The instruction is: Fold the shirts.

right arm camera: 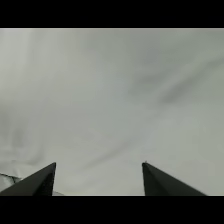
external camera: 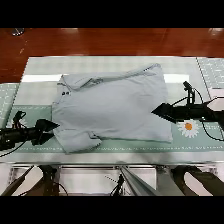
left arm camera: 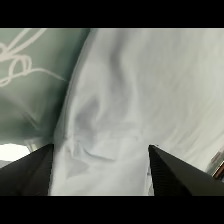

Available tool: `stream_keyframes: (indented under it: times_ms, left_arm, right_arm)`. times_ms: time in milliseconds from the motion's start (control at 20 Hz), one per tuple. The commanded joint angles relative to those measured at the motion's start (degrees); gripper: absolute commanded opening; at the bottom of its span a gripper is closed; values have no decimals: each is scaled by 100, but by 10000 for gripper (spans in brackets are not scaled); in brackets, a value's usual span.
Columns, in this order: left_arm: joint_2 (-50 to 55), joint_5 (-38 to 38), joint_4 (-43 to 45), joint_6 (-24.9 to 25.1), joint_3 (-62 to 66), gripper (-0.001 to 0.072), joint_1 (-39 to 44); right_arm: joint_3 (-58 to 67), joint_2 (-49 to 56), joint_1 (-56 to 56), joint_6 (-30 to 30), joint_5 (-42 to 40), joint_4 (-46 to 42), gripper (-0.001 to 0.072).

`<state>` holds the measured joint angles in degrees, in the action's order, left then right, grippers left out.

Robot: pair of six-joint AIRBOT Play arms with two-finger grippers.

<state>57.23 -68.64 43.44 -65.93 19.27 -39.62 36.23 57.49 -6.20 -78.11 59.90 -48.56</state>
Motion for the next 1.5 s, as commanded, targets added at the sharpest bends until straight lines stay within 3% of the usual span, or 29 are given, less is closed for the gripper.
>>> stream_keyframes:
  times_ms: [0, 250, 300, 400, 550, 650, 1000, 1450]
  left_arm:
    - [-4, 229, -232, 378, -76, 701, 125]
    - [39, 629, -229, 525, -74, 669, 1045]
    - [120, 673, -229, 525, -74, 535, 1196]
    - [271, 662, -227, 531, -72, 23, 1311]
    - [280, 638, -232, 522, -42, 21, 1309]
    - [280, 603, -232, 525, -4, 21, 1309]
    - [280, 562, -232, 522, -4, 21, 1311]
    - [280, 542, -234, 522, -9, 21, 1329]
  right_arm:
    - [-22, -15, 37, -52, -304, 76, 623]
    - [317, -15, -1182, 146, 55, 142, 623]
    - [492, -15, -1617, 249, 299, 127, 623]
    - [776, -15, -2476, 321, 752, -181, 623]
    - [640, -15, -3342, 9, 1447, -1379, 623]
    - [208, -15, -3300, -310, 1784, -1985, 623]
    - [-708, 365, -2011, -234, 2179, -2039, 623]
    - [-702, 997, -1462, -153, 782, -726, 623]
